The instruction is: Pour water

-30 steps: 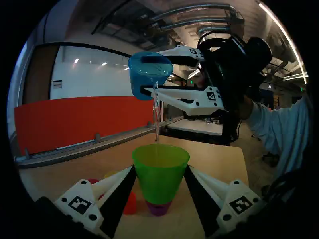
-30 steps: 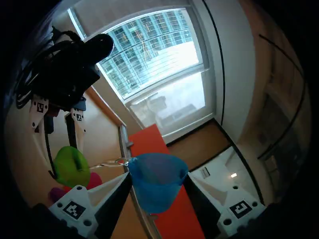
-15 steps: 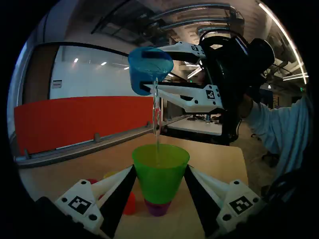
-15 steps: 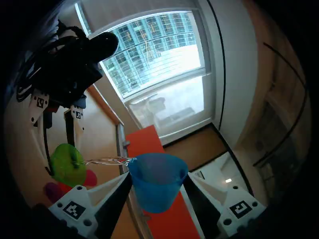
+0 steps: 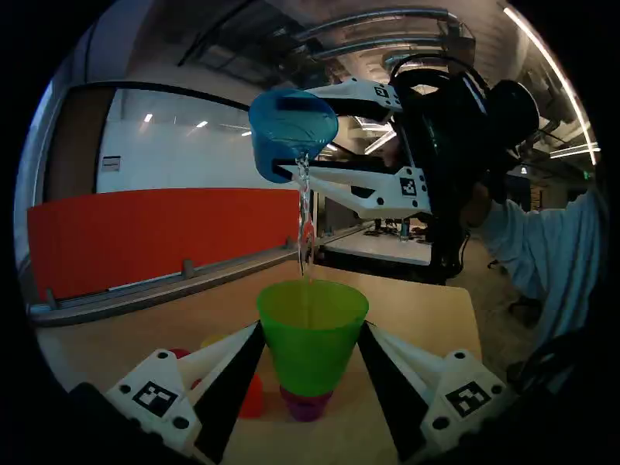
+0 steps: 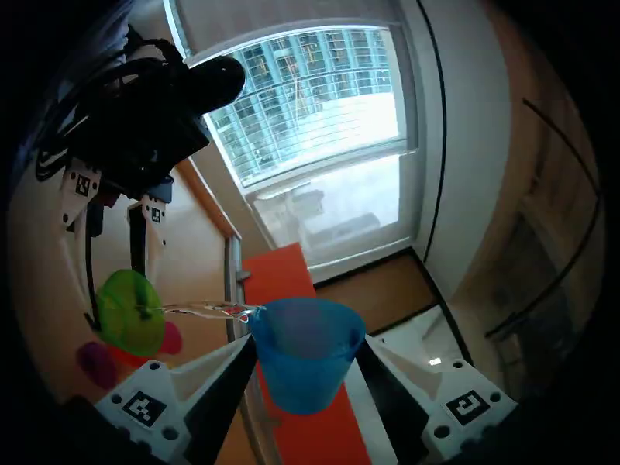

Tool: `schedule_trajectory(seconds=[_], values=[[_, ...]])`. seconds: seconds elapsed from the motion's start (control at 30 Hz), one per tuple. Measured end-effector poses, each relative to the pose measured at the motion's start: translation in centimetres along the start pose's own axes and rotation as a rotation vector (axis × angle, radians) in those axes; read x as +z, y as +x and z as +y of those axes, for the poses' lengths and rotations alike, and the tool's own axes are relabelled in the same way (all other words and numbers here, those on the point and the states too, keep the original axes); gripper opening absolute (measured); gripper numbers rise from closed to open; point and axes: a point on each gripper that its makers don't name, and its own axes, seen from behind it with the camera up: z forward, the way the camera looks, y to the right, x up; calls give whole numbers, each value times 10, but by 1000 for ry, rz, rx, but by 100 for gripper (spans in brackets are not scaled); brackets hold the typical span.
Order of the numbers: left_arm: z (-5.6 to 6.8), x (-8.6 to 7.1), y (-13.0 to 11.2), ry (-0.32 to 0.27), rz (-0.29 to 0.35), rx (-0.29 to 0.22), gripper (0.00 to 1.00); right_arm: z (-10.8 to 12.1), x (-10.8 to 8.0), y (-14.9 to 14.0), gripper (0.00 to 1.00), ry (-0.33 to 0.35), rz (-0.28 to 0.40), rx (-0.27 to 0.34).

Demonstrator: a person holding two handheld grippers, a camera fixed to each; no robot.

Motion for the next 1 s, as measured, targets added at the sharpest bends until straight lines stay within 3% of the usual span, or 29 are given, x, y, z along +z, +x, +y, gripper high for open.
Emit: schedule_trajectory(seconds=[1.0], values=[[-9,0,5,20,7,5,83,8,10,7,89,-13,7,-122]])
